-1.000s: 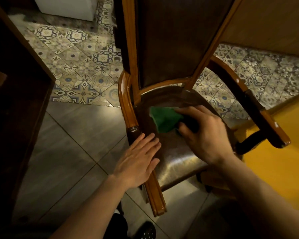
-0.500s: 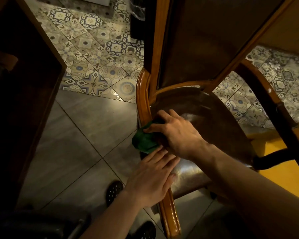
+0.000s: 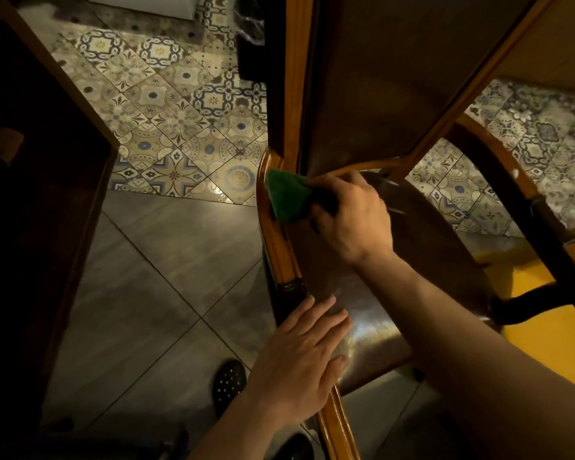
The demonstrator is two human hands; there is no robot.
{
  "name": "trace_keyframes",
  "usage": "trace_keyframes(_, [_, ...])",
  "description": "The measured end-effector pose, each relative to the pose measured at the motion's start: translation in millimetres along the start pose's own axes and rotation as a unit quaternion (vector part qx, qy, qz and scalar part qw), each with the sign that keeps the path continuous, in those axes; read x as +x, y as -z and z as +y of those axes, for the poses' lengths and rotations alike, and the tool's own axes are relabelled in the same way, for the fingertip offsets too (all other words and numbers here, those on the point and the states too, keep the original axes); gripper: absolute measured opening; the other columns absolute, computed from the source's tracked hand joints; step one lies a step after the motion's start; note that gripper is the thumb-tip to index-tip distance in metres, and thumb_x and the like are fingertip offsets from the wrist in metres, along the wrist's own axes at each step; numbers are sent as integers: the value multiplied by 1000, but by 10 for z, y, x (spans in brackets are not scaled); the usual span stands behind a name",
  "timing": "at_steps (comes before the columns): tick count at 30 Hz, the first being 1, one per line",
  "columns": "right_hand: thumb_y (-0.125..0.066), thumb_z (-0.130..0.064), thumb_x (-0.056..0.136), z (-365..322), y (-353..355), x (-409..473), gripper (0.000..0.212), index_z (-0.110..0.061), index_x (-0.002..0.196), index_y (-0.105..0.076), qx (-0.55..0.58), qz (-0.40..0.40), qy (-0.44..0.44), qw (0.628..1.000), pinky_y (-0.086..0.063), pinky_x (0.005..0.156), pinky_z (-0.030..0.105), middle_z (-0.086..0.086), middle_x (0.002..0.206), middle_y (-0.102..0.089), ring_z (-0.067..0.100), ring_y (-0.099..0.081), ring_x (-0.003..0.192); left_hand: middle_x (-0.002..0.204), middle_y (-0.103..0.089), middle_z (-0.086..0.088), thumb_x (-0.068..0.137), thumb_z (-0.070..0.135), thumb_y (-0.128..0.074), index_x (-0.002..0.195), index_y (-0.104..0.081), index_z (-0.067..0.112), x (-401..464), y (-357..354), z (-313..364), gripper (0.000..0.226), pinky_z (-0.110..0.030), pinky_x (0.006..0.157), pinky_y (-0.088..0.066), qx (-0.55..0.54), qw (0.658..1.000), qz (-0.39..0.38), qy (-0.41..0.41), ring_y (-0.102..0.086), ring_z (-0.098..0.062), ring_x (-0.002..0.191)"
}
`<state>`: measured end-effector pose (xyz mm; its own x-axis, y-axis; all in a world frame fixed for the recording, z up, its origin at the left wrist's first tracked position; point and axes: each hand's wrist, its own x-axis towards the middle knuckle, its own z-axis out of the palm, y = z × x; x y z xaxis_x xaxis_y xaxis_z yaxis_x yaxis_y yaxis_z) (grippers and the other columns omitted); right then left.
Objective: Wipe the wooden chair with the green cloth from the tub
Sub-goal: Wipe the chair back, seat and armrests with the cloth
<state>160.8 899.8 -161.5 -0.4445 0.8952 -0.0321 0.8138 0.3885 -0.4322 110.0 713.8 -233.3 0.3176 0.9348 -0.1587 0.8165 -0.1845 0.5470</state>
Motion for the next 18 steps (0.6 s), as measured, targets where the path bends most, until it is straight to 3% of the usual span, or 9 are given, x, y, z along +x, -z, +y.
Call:
trace_keyframes(3, [-69,-34,88,134,173,-162,36,-32,123,-61,71,-5,-43,997,-55,82,43,0,115,-62,22,-61,104,160,-25,17,102,53,-23,152,-29,34,-30,212,43,54,-23,117,13,-98,995,-10,11,13,8,144])
trace_keyframes(5, [-75,-36,84,212,309,-294,37,-34,118,-61,122,-29,-83,989,-57,83,42,-5,113,-66,17,-64,103,150,-36,24,100,54,-34,143,-36,47,-55,423,48,44,-18,118,-8,-173,983,20,66,-8,13,140])
trace_keyframes(7, [-79,-35,81,274,457,-422,37,-34,113,-62,160,-55,-105,980,-59,82,38,-10,108,-67,12,-66,99,130,-48,27,95,57,-42,127,-43,51,-38,683,36,33,-25,105,-39,-184,971,105,113,-36,10,124])
trace_keyframes(10, [-81,-34,79,284,622,-579,38,-32,111,-61,186,-109,-117,969,-61,78,38,-9,104,-67,8,-67,92,124,-39,30,84,57,-60,125,-41,51,60,1079,-10,46,-24,96,-39,-142,958,208,135,-37,5,118])
trace_keyframes(13, [-83,-39,75,197,829,-716,39,-35,108,-61,198,-142,-100,965,-60,75,37,-7,101,-68,7,-67,88,134,-28,33,80,56,-69,143,-28,50,186,1433,-13,76,-24,101,-35,-126,978,128,107,-30,4,126])
trace_keyframes(15, [-85,-43,71,136,996,-787,44,-37,108,-62,210,-154,-75,963,-58,78,38,-8,100,-70,7,-67,89,132,-42,32,83,53,-67,139,-34,52,243,1594,22,65,-24,95,-44,-99,990,75,72,-44,3,120])
trace_keyframes(18, [-87,-42,66,114,1280,-866,53,-40,112,-62,197,-170,-54,964,-55,88,36,-13,110,-65,4,-62,102,106,-58,29,88,41,-66,116,-51,48,302,1818,176,32,-20,78,-48,-45,995,74,38,-56,4,100])
